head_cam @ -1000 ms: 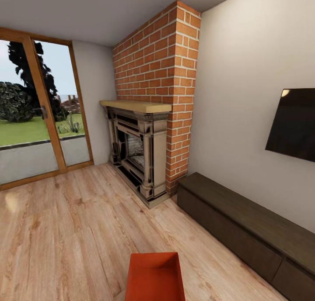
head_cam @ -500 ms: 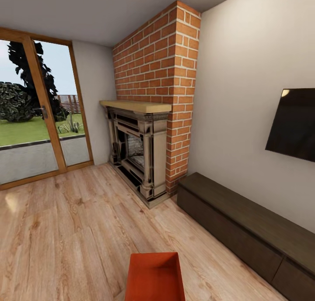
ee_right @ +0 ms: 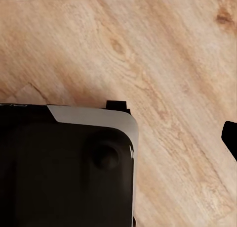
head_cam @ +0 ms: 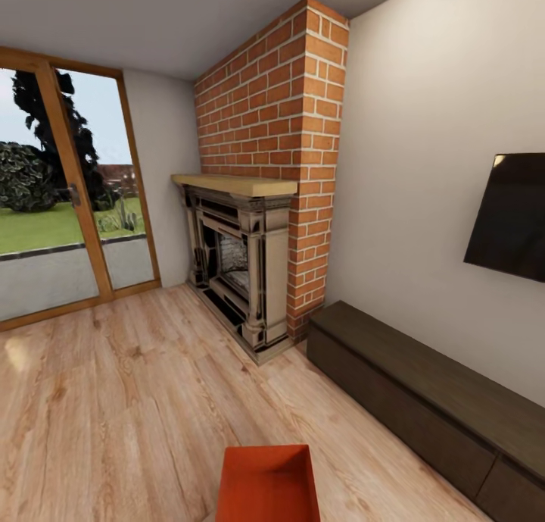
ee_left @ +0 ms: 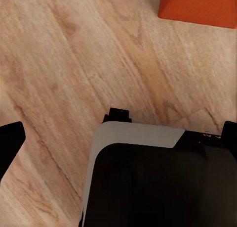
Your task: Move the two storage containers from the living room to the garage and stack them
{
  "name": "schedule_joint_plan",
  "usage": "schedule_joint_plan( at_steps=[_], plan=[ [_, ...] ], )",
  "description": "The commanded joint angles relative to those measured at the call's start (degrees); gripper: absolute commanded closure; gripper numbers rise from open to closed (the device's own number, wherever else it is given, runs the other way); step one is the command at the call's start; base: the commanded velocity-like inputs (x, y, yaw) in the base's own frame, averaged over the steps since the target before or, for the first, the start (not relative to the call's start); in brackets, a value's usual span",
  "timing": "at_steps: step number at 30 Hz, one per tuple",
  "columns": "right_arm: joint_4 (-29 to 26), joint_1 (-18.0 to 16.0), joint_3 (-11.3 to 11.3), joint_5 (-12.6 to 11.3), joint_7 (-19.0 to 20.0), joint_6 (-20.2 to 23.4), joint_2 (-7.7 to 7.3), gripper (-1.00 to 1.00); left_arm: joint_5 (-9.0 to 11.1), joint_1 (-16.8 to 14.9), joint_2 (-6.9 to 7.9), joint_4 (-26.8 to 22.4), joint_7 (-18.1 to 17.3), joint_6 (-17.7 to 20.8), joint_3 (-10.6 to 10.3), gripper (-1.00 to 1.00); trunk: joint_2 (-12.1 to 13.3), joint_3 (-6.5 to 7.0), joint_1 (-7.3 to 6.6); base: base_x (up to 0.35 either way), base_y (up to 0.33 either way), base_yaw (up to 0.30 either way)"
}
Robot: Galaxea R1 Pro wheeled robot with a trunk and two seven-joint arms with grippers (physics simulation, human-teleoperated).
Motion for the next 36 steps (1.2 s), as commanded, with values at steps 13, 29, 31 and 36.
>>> schedule_joint_plan(
  at_steps=[13,29,31,36],
  plan=[
    [0.2,-0.1,0.3,-0.6,0.2,-0.3,0.08,-1.00,0.5,0.0,0.00,0.0,0.1,-0.2,-0.5,-1.00,0.0,-0.07,0.03,0.224,0.000,0.000],
    [0.2,-0.1,0.3,-0.6,0.2,-0.3,0.09,-1.00,0.5,0.0,0.00,0.0,0.1,-0.2,-0.5,-1.00,0.0,-0.07,0.03,0.039,0.000,0.053],
    [0.2,-0.1,0.3,-0.6,0.2,-0.3,0.09,-1.00,0.5,0.0,0.00,0.0,0.1,-0.2,-0.5,-1.00,0.0,-0.07,0.03,0.000,0.000,0.002],
    [0.2,-0.1,0.3,-0.6,0.2,-0.3,0.04,-1.00,0.5,0.0,0.00,0.0,0.1,-0.2,-0.5,-1.00,0.0,-0.07,0.03,0.000,0.000,0.000]
  ],
)
